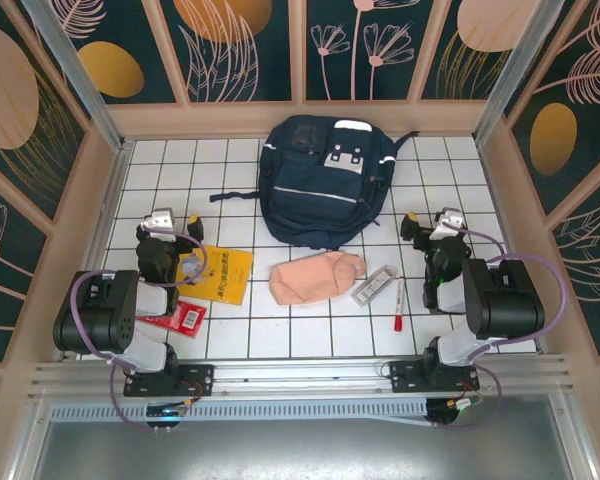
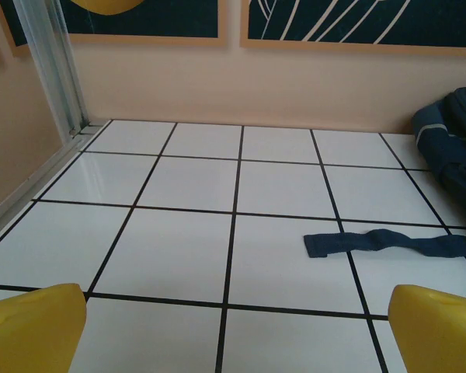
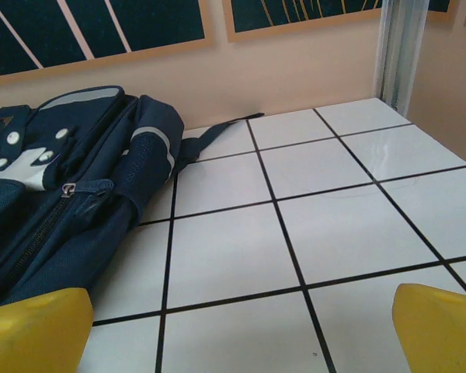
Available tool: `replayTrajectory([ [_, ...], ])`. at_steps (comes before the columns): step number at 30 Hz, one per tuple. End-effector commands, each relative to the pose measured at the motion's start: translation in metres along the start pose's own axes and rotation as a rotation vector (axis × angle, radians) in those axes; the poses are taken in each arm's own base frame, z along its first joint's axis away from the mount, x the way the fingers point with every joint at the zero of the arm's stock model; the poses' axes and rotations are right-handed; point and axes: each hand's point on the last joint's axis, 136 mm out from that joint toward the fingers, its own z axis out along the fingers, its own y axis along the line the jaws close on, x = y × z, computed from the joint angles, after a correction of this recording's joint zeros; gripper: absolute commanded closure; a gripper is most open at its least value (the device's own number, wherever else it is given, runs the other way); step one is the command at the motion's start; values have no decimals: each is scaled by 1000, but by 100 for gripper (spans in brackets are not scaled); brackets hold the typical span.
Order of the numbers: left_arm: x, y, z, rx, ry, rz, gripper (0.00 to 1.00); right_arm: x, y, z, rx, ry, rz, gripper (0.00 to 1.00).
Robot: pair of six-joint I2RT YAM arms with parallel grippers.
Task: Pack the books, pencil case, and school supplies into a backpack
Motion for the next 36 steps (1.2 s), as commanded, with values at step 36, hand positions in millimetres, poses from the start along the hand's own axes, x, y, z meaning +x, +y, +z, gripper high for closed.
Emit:
replayTrajectory([
  [36, -28, 23, -7, -128, -86, -68, 1, -23, -23, 5, 154, -25, 36, 1],
])
